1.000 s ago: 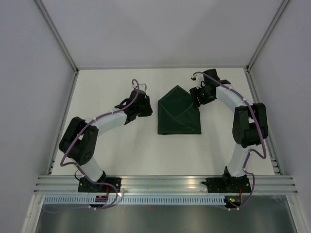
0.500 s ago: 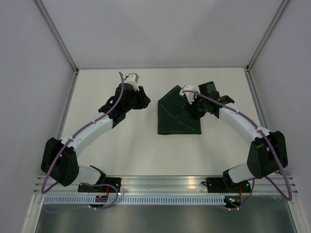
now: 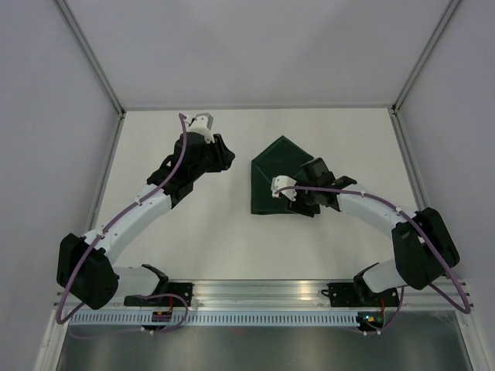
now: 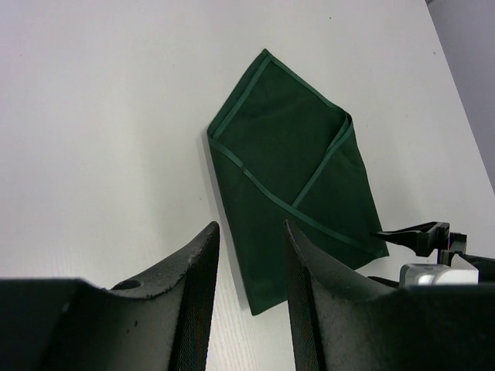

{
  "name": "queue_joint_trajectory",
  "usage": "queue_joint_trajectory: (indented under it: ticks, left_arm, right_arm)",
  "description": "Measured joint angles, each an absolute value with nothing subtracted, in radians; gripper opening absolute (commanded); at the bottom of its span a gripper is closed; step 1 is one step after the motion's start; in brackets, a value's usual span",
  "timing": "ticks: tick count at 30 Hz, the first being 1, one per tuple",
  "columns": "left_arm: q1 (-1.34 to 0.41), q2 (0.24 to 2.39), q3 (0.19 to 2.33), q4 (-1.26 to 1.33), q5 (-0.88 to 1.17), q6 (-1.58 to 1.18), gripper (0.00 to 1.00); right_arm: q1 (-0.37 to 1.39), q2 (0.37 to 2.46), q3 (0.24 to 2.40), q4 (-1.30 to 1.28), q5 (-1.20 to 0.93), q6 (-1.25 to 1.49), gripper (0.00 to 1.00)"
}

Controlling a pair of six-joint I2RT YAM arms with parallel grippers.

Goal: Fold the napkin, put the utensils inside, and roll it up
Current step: Roll the napkin at the center of the board.

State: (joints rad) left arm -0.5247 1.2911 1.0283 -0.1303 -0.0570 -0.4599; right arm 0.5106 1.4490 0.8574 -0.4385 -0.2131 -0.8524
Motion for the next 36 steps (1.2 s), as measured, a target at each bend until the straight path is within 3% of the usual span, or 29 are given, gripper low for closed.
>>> queue_joint_trajectory:
  ticks: [23, 36]
  left_arm:
    - [-0.525, 1.333, 1.029, -0.132, -0.05, -0.426, 0.44]
    - [-0.525, 1.338, 0.969, -0.07, 0.021, -0.398, 0.46]
  right_arm:
    - [0.608, 1.615, 0.855, -0.291, -0.219, -0.869, 0.61]
    - [0.608, 1.652, 0.871, -0.249, -0.209, -0.888, 0.43]
